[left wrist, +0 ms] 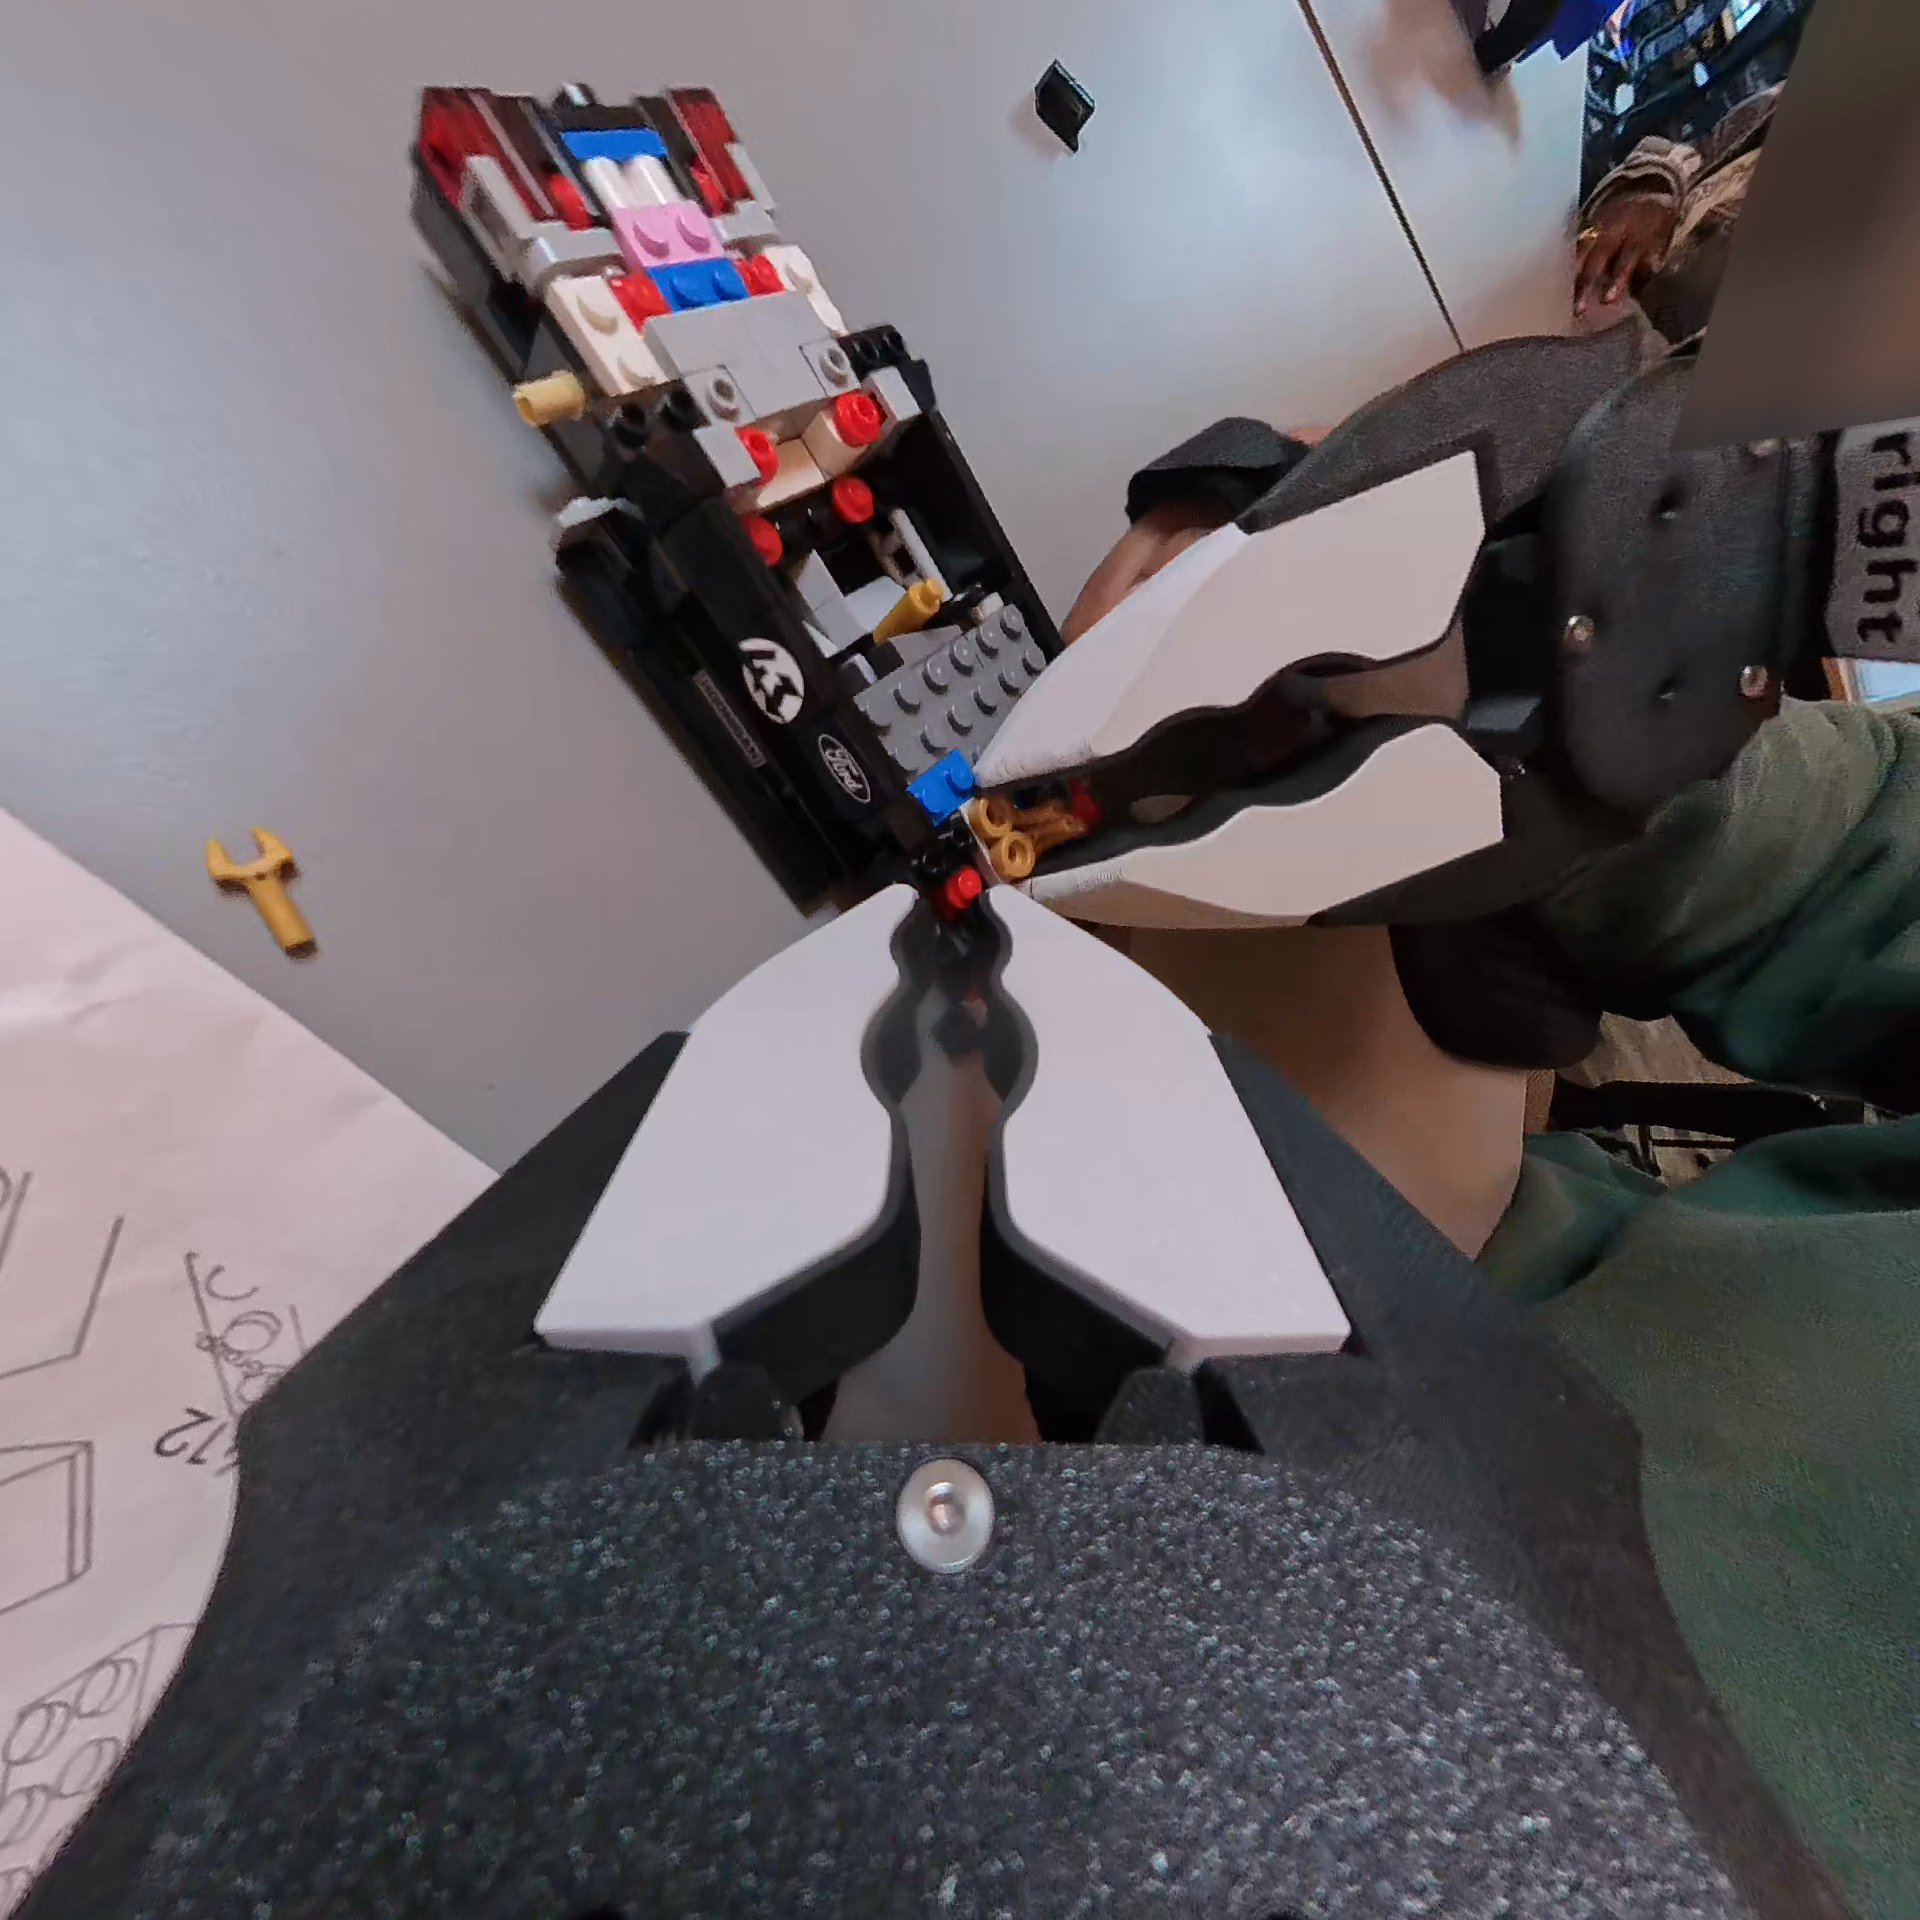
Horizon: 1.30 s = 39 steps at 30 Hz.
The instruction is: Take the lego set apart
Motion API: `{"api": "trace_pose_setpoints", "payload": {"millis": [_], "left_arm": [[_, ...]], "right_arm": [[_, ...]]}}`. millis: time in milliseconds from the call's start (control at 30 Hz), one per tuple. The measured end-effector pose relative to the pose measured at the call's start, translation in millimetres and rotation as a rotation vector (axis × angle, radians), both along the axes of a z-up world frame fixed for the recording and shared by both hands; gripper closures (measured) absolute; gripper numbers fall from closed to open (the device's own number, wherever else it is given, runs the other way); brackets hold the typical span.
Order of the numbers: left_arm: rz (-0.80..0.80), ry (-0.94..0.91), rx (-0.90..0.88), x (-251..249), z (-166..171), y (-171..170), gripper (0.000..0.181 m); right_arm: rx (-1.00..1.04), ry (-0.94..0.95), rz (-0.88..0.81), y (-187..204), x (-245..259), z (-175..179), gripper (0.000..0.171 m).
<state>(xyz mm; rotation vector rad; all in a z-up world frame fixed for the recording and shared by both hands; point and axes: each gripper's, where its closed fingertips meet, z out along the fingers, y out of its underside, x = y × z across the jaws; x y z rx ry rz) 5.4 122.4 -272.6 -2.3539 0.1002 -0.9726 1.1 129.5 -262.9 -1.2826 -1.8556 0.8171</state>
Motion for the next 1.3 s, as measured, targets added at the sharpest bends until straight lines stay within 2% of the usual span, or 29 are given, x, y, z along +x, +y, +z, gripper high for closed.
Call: {"api": "trace_pose_setpoints", "payload": {"millis": [400,500,533,600,833,1067,1300], "left_arm": [[-0.01,-0.018,-0.004,2,0,-1,0.173],[-0.009,-0.008,-0.002,2,0,-1,0.174],[-0.011,-0.008,-0.011,2,-1,-2,0.181],[-0.024,0.023,-0.016,3,-5,-5,0.181],[-0.02,0.003,0.01,-1,-1,-5,0.179],[0.012,0.01,0.047,-8,6,-1,0.171],[0.055,0.026,0.135,-16,19,4,0.169]], "right_arm": [[-0.026,0.034,-0.006,-1,1,4,0.158],[-0.162,0.158,-0.004,-6,-1,25,0.157],[-0.123,0.129,-0.002,-5,0,20,0.157],[-0.076,0.146,0.01,-5,3,20,0.157],[-0.296,0.286,-0.043,14,8,52,0.156],[-0.649,0.394,-0.065,35,15,76,0.156],[-1.026,0.466,-0.008,42,22,98,0.155]]}}
